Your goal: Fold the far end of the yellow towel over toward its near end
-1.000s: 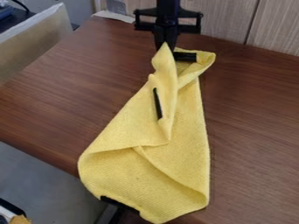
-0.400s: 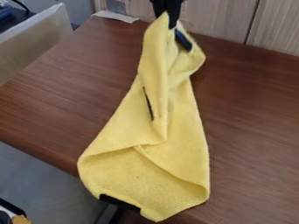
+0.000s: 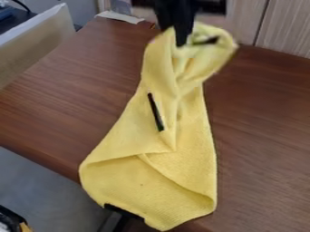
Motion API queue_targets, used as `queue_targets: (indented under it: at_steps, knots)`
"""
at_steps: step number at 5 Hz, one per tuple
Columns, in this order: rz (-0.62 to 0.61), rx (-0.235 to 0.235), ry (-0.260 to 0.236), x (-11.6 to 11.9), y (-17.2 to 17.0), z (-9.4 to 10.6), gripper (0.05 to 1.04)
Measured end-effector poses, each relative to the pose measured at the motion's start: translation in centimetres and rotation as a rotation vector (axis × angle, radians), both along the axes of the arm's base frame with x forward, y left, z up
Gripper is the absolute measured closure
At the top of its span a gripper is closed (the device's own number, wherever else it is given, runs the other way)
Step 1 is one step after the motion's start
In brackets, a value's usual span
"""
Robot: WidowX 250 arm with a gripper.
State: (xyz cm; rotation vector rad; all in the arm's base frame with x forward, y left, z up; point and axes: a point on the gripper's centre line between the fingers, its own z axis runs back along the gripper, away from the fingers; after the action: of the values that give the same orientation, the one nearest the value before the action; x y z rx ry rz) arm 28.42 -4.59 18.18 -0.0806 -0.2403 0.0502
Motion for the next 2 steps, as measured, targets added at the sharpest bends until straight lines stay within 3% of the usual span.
queue_targets:
  at_steps: [2]
  knots:
    - [-0.070, 0.056, 0.029, -4.8, 0.9, -4.6, 1.018]
